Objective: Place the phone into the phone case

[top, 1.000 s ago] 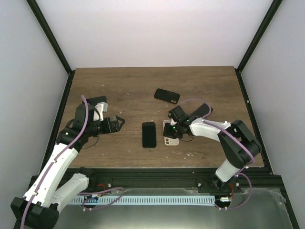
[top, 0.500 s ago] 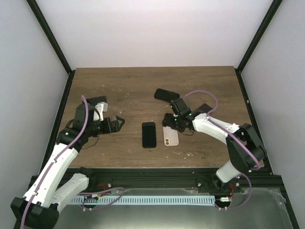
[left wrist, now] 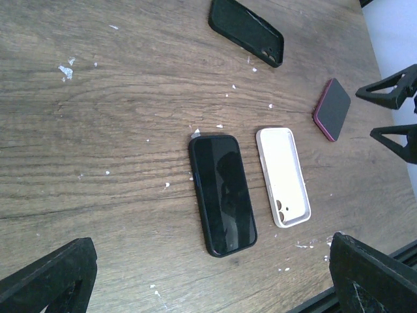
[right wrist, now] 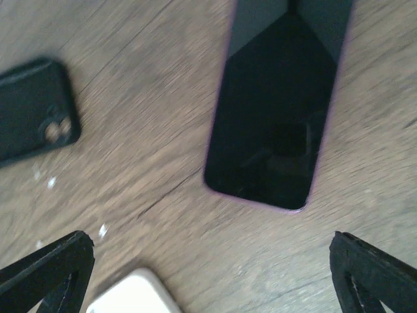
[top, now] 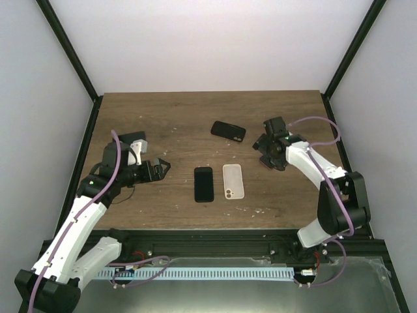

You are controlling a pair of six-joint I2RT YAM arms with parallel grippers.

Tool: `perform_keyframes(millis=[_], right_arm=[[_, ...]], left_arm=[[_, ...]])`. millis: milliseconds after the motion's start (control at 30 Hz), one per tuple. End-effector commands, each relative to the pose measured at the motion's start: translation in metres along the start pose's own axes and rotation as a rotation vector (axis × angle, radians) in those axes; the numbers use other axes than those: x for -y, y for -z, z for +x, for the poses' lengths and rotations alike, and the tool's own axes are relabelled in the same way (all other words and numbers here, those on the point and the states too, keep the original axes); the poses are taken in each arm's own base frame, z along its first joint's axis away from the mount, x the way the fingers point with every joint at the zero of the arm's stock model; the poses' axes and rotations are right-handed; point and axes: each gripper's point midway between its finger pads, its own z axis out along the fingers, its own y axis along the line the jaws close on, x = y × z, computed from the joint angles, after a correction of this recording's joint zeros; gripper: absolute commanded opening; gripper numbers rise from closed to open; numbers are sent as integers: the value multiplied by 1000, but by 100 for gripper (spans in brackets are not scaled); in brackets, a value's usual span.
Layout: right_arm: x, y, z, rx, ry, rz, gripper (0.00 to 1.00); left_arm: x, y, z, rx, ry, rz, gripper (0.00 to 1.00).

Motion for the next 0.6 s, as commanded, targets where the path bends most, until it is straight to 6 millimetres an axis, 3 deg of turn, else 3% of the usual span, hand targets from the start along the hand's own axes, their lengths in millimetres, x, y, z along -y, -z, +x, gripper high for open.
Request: perform_keyframes(millis=[0, 233, 400, 567], right_arm=[[28, -9, -31, 39, -125, 137, 100], [55, -48, -48, -54, -223, 268, 100], [56, -67, -58, -36, -226, 241, 99], [52, -70, -66, -28, -238, 211, 99]], left_arm=[[1, 2, 0, 6, -16, 7, 99], [2, 4, -2, 20, -19, 11, 99], [2, 5, -2, 23, -20, 13, 99], [2, 5, -2, 28, -20, 13, 99]])
